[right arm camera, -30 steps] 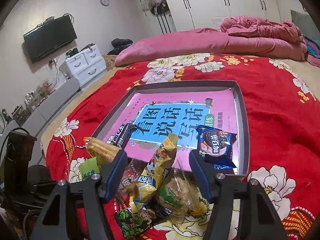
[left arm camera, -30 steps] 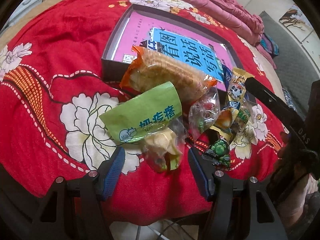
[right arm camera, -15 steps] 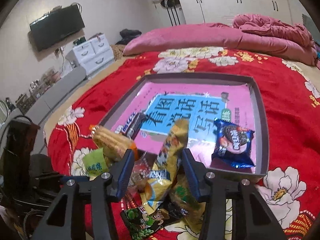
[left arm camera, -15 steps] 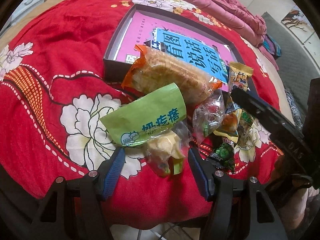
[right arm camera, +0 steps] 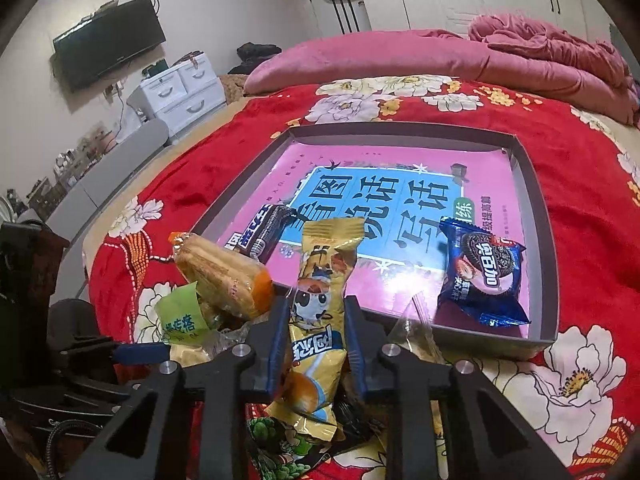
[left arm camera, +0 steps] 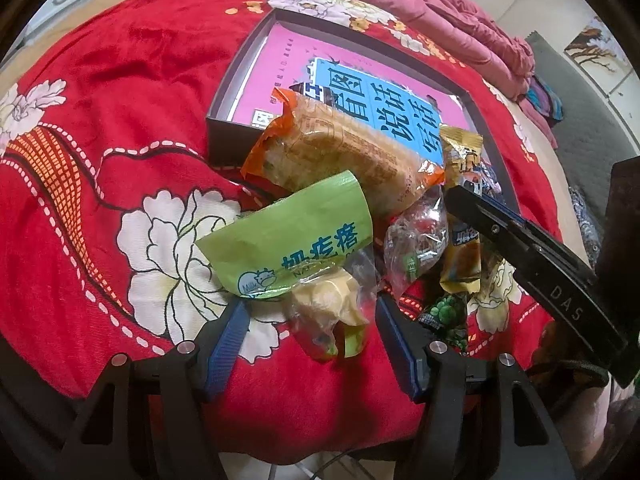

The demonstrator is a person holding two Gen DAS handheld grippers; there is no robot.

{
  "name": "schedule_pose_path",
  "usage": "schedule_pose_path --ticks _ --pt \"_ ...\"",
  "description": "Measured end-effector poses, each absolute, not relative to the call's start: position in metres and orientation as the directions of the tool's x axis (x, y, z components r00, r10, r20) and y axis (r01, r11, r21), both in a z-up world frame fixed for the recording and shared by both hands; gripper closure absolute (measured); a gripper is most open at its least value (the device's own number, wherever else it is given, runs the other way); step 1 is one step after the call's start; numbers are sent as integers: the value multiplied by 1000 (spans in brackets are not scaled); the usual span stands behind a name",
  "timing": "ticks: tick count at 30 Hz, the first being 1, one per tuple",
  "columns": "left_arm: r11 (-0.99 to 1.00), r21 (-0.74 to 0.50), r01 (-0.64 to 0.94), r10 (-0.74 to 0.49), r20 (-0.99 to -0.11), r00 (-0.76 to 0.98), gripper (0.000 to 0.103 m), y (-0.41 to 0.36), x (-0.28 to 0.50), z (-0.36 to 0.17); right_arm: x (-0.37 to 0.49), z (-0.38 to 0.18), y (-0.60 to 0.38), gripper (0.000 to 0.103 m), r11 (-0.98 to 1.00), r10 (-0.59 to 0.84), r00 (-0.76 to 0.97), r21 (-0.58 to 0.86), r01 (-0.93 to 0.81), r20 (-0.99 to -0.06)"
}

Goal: Organize snacks

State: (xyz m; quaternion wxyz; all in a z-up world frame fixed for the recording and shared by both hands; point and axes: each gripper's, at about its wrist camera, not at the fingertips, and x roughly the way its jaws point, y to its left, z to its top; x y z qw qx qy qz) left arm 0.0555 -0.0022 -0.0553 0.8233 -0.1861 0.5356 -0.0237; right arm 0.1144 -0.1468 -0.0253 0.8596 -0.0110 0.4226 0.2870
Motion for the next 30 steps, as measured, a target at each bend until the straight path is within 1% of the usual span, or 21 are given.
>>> schedule_pose_path --ticks 1,2,4,5,8,13,17,18,30 --pt "929 -336 -157 -242 -871 427 41 -2 56 -55 114 -25 -146 78 835 483 481 220 -505 -732" --pt "926 -344 -154 -251 -868 428 44 -2 56 -55 114 -24 -146 81 834 482 483 215 -507 -731" --pt "921 -358 -156 -264 -865 427 46 -2 58 -56 113 -22 -146 84 837 477 492 206 -507 -729" --pt "920 -360 -157 -266 -864 427 47 -2 58 -56 113 -21 -147 87 837 480 493 210 -505 -726" --pt "915 -370 -159 -275 -863 425 52 -4 60 -57 112 -18 -151 87 836 489 497 223 -501 -717" --pt "912 -378 -161 -283 -862 420 53 -7 64 -61 113 -17 -153 87 838 489 499 228 -496 -715" --pt "899 -409 -157 -311 -848 429 63 -1 62 -62 111 -14 -155 87 837 498 507 236 -494 -703" --pt "897 -414 -156 -315 -846 430 64 1 61 -62 111 -12 -156 87 837 498 510 236 -493 -701" --pt "894 -424 -147 -326 -839 435 67 8 55 -52 108 3 -174 88 828 541 547 292 -478 -639"
